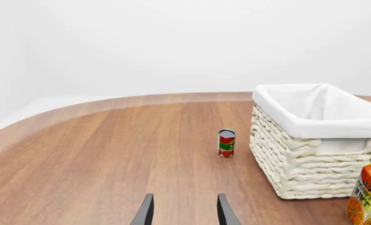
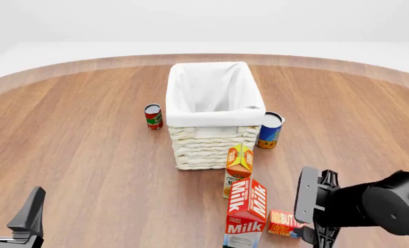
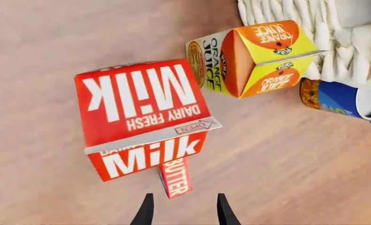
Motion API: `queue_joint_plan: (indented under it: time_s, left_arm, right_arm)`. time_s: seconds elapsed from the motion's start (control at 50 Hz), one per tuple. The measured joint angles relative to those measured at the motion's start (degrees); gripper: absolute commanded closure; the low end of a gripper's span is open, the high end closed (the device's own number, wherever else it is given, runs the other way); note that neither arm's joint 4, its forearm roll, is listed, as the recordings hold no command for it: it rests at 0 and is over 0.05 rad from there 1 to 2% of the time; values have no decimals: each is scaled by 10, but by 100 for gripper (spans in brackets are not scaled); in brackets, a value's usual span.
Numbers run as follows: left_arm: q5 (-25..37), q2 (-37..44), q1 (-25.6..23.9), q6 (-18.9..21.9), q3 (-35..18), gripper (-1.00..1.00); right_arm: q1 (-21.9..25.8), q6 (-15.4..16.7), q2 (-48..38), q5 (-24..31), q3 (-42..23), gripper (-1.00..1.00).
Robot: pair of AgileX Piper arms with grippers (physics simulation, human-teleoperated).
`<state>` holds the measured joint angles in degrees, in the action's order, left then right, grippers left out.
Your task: Pick up the butter and put it in the basket.
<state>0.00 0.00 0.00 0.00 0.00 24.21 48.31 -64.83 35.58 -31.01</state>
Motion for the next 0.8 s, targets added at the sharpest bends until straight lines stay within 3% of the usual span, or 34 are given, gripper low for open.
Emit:
queue_joint_plan:
  time_s: [0.28,0.8]
  left_arm:
    - [0,0,0,0,0,-100]
    - [0,0,0,0,0,-100]
  right_arm:
    - [-21,38,-23,-14,1,-100]
    - [-1,27,-55,-57,8,-100]
